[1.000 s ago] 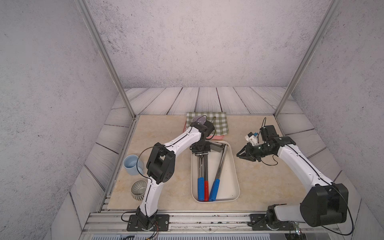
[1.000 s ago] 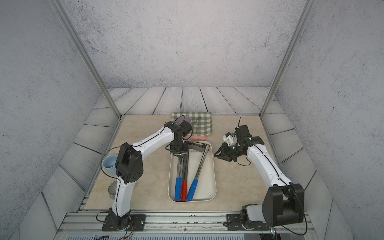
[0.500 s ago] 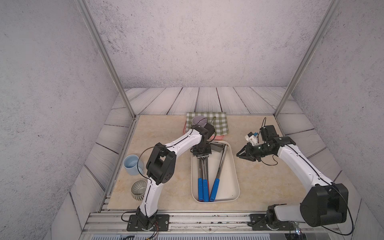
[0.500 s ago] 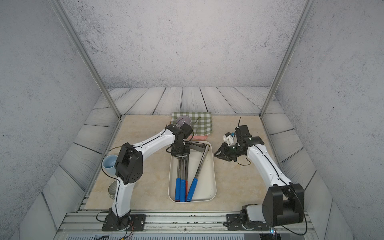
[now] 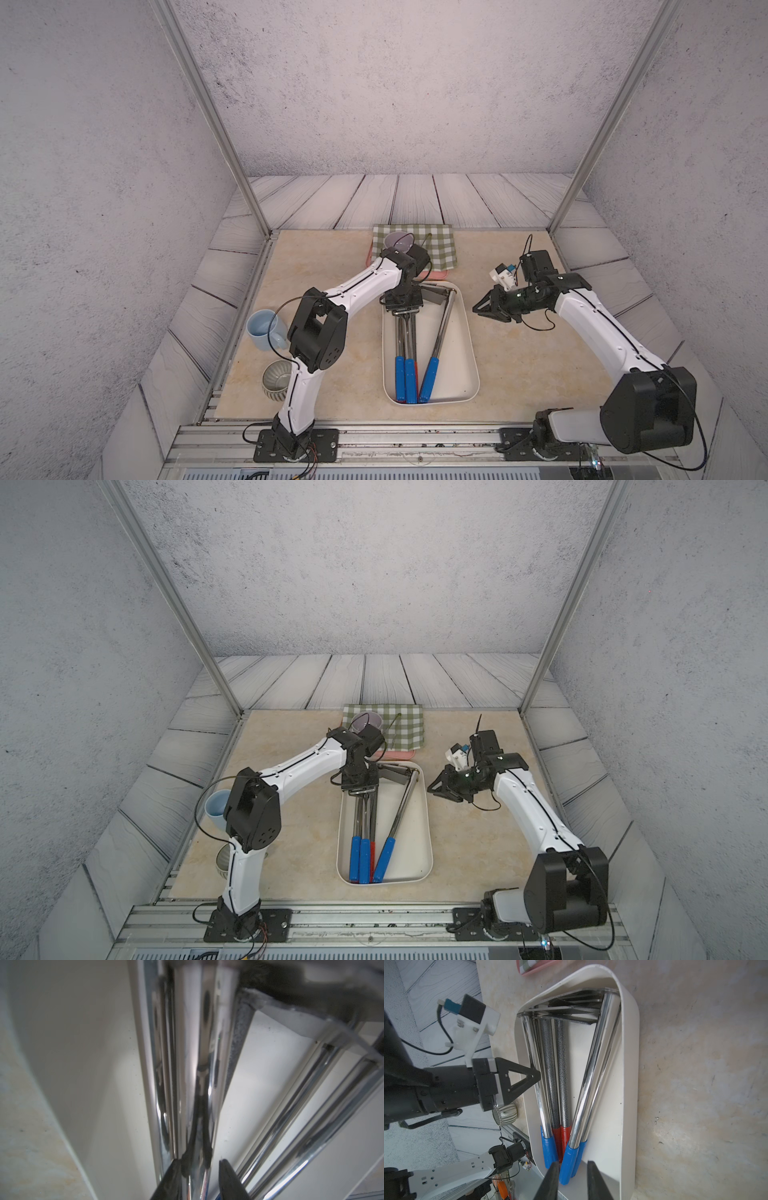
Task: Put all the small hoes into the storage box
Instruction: Place the hoe in the storage box, then reset both arms
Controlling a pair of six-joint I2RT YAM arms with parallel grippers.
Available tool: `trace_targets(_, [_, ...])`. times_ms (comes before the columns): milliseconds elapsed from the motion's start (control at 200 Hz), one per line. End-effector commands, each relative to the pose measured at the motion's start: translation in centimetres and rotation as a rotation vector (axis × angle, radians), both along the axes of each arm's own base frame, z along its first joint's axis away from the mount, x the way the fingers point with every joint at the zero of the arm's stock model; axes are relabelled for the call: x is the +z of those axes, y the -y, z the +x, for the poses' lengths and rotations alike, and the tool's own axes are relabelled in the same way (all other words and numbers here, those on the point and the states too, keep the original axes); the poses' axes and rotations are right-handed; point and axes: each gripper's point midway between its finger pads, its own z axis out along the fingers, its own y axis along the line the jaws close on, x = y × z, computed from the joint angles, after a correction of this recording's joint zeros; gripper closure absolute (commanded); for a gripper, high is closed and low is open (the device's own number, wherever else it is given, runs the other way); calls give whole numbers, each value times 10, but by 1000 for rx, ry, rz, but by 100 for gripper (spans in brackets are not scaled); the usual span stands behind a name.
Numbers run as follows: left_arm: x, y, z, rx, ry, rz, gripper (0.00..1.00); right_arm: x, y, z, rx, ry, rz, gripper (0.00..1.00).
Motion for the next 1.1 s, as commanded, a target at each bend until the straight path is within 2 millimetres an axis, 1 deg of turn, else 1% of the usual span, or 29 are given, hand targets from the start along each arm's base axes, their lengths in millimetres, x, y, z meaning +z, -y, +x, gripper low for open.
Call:
trace_targets(0, [18, -5, -4, -6, 32, 4, 65, 3, -2, -1, -6, -6, 28, 74])
trace_targets(60, [23, -7, -3, -10, 47, 4, 63, 4, -3, 0, -8, -9, 35, 74])
trace_targets(140, [35, -11, 0, -21, 87, 2, 62, 5, -3, 0, -10, -8, 37, 74])
trace_targets(280, [70, -34, 12, -40, 228, 11, 58, 7, 2, 3, -25, 8, 2, 74])
trace_targets(315, [81, -41, 15, -39, 275, -4, 56, 6, 4, 4, -32, 13, -15, 74])
trace_targets(365, [92, -54, 18, -32, 336, -24, 55, 6, 9, 6, -48, 25, -46, 74])
trace_targets(475, [109, -92, 24, 17, 457, -83, 52, 5, 20, 13, -92, 59, -117, 74])
trace_targets(550, [111, -124, 25, 71, 551, -95, 50, 5, 29, 18, -124, 83, -171, 73])
trace_targets(565, [113, -131, 26, 83, 574, -100, 49, 5, 31, 19, -132, 89, -181, 73])
trace_targets(590, [111, -142, 25, 100, 595, -101, 48, 6, 34, 20, -141, 100, -198, 73])
trace_targets(626, [113, -158, 25, 128, 633, -107, 46, 7, 39, 23, -157, 118, -223, 73])
trace_targets(671, [106, -177, 22, 157, 661, -104, 45, 9, 45, 26, -178, 144, -258, 72])
trace_targets(681, [107, -182, 22, 167, 674, -106, 45, 10, 47, 27, -184, 149, -267, 72])
trace_targets(746, [100, -204, 19, 209, 714, -102, 43, 15, 55, 33, -211, 197, -309, 71])
trace_targets(816, [98, -226, 18, 263, 771, -93, 40, 20, 66, 38, -243, 250, -361, 68])
trace_targets(886, [93, -251, 16, 338, 816, -48, 34, 23, 78, 44, -283, 306, -424, 67])
trace_targets(971, [88, -277, 15, 410, 882, 10, 31, 25, 94, 50, -328, 380, -501, 63])
trace_targets(1026, [86, -292, 13, 443, 927, 56, 31, 25, 105, 54, -357, 425, -558, 57])
trace_targets(1066, [81, -302, 12, 460, 958, 100, 31, 26, 113, 57, -383, 459, -598, 48])
trace_targets(1086, [81, -306, 12, 464, 977, 120, 31, 26, 118, 58, -394, 477, -620, 40])
trace_targets(1096, [81, -308, 12, 469, 989, 130, 31, 25, 119, 58, -398, 484, -629, 34])
